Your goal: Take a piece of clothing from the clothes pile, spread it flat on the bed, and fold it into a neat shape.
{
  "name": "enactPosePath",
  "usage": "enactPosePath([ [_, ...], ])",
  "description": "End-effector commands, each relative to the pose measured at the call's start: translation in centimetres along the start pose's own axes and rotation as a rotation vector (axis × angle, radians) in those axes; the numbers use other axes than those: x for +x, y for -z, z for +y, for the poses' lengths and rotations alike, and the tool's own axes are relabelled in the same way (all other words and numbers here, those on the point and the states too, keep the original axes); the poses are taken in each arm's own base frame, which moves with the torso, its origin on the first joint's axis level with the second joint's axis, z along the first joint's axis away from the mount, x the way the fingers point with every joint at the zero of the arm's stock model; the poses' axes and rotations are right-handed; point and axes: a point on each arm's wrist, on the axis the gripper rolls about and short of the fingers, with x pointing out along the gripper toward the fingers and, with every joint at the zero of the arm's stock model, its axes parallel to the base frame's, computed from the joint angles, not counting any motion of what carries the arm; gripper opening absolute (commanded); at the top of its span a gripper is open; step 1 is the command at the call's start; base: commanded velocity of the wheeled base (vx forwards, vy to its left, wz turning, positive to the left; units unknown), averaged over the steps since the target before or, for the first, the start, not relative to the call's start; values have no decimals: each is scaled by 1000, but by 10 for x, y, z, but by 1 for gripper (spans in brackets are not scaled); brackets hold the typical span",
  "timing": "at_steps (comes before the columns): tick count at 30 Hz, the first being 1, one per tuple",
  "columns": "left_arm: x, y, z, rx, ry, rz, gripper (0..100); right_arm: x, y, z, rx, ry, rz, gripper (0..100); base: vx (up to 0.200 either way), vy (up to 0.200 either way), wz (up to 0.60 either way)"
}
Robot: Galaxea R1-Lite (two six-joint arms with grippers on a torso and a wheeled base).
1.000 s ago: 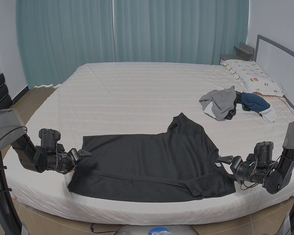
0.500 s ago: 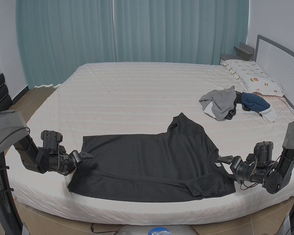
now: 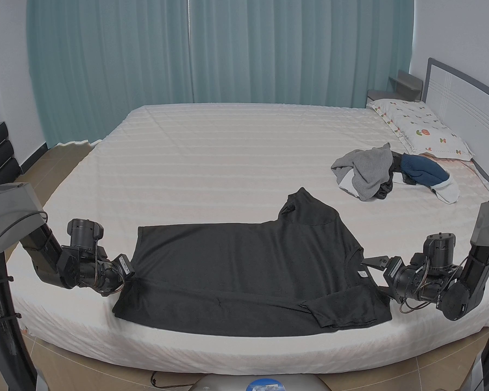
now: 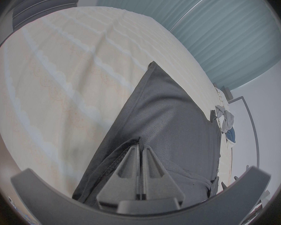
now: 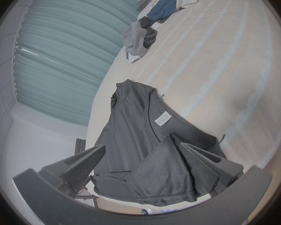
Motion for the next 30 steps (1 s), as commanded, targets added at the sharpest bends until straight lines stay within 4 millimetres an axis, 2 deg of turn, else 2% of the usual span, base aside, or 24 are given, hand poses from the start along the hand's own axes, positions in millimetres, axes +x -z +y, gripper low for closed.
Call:
enactPosePath([
  [1,-13,-3,-5,4,12,-20,0,2,-1,-1,-14,-11,17,100,0,0,0],
  [8,-29,4,-6,4,11,-19,0,8,-3,-11,-142,-32,71,100,0,0,0],
  [13,-37,9,-6,2,10,-16,0,25,-1,-22,-226,-39,123,100,0,0,0],
  [20,-39,9,-6,3,12,-18,0,36,-6,-23,-292,-93,145,100,0,0,0],
  [30,-39,10,-6,1,10,-16,0,40,-13,-30,-335,-114,148,100,0,0,0],
])
